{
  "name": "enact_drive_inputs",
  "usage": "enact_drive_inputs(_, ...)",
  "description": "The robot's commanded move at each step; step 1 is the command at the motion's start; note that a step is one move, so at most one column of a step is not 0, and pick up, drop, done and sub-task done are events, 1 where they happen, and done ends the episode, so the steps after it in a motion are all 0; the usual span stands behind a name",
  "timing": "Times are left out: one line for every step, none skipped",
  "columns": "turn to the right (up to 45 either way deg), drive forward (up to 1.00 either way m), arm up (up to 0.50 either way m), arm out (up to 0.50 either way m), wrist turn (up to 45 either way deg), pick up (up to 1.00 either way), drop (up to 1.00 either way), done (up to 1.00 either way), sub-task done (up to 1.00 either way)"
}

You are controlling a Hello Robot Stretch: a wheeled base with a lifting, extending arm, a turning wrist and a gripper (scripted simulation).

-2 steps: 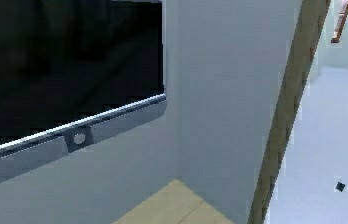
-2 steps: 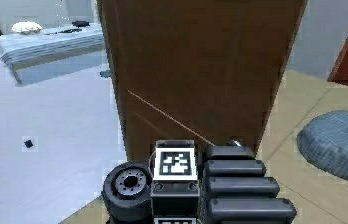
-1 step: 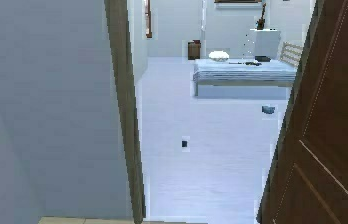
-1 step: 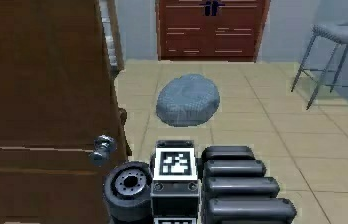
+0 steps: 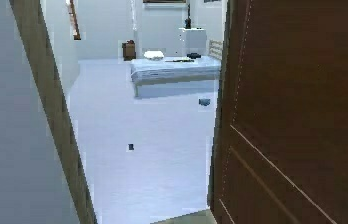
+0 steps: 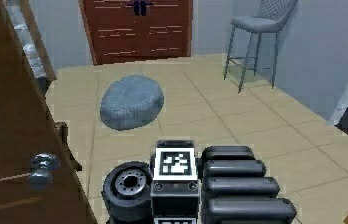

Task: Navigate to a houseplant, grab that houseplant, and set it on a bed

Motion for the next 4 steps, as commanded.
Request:
enact_drive_inputs(0.0, 0.95, 0.00, 0.00, 0.0, 0.00, 0.00, 0.00, 0.00)
enact_drive_inputs(-42.0, 0.00, 0.00, 0.00, 0.0, 0.00, 0.00, 0.00, 0.00)
enact_drive_inputs(0.0, 0.65, 0.00, 0.00, 0.0, 0.00, 0.00, 0.00, 0.00)
enact_drive_inputs(45.0, 0.00, 0.00, 0.00, 0.0, 0.00, 0.00, 0.00, 0.00)
